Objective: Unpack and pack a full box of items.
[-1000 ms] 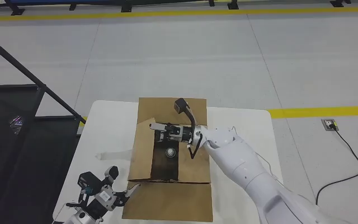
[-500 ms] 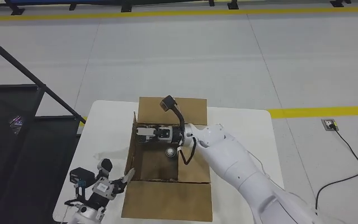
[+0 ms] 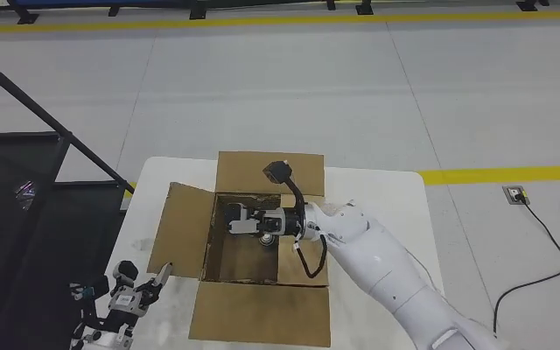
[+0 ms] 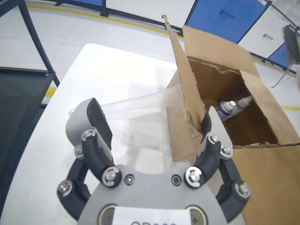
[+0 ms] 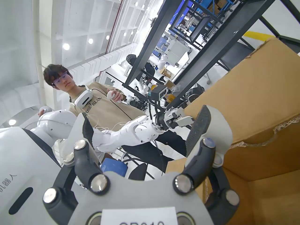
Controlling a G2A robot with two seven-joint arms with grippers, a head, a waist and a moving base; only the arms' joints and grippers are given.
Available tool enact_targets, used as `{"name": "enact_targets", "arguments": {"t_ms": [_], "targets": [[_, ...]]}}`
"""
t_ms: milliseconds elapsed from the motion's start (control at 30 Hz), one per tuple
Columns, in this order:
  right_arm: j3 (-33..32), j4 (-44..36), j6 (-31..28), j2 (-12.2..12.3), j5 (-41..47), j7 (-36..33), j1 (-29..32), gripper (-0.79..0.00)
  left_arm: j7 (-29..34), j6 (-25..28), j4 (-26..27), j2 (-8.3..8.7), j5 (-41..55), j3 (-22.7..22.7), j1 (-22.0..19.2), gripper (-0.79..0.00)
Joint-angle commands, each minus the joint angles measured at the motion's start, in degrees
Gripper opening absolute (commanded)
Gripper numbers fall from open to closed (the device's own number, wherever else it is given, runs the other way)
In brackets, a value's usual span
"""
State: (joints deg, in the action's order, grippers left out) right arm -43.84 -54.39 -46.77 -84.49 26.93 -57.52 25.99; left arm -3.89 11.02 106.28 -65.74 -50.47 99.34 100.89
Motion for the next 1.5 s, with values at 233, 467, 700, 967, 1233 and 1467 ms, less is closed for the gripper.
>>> {"name": "enact_targets", "arguments": {"t_ms": [233, 467, 700, 967, 1233, 1467], "targets": [[-2.27, -7.31, 0.99, 2.92, -2.11, -0.98, 4.27, 0.000, 6.01, 1.75, -7.63, 0.20, -0.39, -0.63, -5.18, 0.000], [-2.41, -7.67, 1.09, 2.96, -2.37, -0.30, 4.67, 0.000, 6.04, 2.76, -6.11, 0.29, -0.86, 0.80, -4.75, 0.000], [-6.42, -13.29, -1.17, 4.58, -8.45, 2.10, 8.60, 0.000, 6.42, 7.03, 5.19, 0.59, 1.87, 6.35, -0.39, 0.000], [-14.64, -22.70, -1.83, 7.68, -13.82, 2.96, 16.44, 0.000, 8.66, 9.33, 20.95, 0.66, 4.50, 10.16, 2.44, 0.000], [-30.11, -34.69, -5.69, 11.10, -25.10, 11.75, 31.05, 0.000, 23.18, 10.35, 23.32, 1.04, 6.72, -2.98, -4.42, 0.000], [-40.35, -44.19, -4.92, 12.17, -35.38, 22.90, 44.48, 0.000, 40.01, 4.15, 11.28, 0.40, 12.15, -19.67, -18.34, 0.000]]}}
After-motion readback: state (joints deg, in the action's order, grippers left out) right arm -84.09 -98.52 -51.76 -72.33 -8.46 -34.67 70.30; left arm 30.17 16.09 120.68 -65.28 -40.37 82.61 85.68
